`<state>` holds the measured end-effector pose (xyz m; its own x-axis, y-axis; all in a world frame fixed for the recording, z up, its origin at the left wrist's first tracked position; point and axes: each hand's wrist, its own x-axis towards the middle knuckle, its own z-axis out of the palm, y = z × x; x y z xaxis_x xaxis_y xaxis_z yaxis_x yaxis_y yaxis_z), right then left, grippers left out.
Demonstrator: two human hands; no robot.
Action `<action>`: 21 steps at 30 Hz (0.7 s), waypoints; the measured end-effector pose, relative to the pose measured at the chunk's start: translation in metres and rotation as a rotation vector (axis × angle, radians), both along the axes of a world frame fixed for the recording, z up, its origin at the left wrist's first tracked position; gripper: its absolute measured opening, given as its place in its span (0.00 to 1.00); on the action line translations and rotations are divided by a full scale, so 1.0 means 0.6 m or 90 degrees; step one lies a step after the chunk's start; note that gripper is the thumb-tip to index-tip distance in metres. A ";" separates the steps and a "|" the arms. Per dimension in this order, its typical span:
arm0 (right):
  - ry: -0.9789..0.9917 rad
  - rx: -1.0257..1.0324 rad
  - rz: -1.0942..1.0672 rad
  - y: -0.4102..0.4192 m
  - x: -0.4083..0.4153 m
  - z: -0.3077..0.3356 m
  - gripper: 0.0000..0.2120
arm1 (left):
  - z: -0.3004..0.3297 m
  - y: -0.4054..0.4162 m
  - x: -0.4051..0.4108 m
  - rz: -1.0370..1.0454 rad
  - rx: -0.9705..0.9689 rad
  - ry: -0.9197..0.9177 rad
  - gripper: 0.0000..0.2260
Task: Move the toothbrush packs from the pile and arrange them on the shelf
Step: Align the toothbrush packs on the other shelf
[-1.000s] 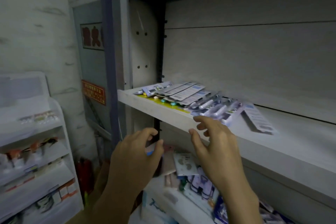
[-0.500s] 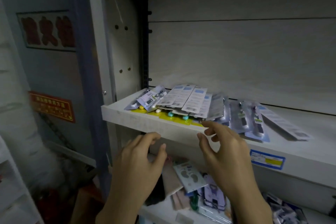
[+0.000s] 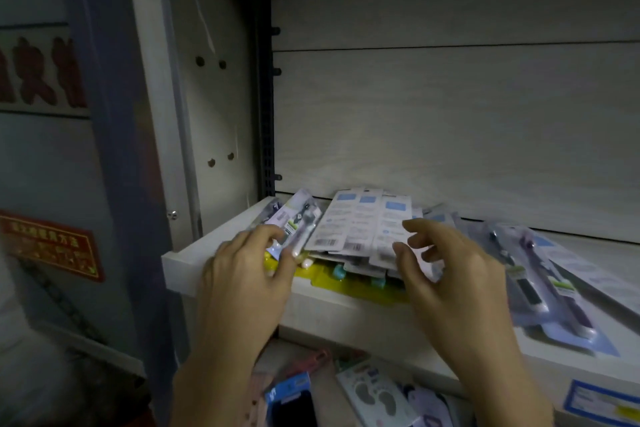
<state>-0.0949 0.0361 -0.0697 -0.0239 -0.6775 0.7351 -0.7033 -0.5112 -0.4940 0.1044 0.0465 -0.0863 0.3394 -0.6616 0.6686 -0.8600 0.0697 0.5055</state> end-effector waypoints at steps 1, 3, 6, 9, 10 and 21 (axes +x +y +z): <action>0.001 -0.004 -0.006 -0.007 0.005 0.002 0.13 | 0.004 -0.013 0.009 0.007 0.009 0.000 0.10; 0.008 -0.007 -0.017 -0.020 0.013 0.003 0.13 | 0.012 -0.037 0.024 0.014 0.038 -0.012 0.12; 0.034 -0.012 -0.047 -0.037 0.025 0.005 0.12 | 0.023 -0.068 0.046 0.017 0.091 -0.032 0.13; 0.055 -0.025 -0.061 -0.046 0.046 0.009 0.12 | 0.026 -0.096 0.065 0.007 0.148 -0.032 0.15; 0.065 -0.030 -0.060 -0.047 0.057 0.011 0.12 | 0.025 -0.105 0.070 0.004 0.170 -0.041 0.16; 0.324 0.218 -0.135 -0.059 0.171 0.031 0.30 | 0.028 -0.137 0.098 -0.068 0.214 -0.044 0.15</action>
<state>0.0076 0.0007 -0.0510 0.1110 -0.8944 0.4333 -0.9610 -0.2077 -0.1825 0.1634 -0.0355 -0.0695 0.2184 -0.8779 0.4261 -0.8900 -0.0001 0.4559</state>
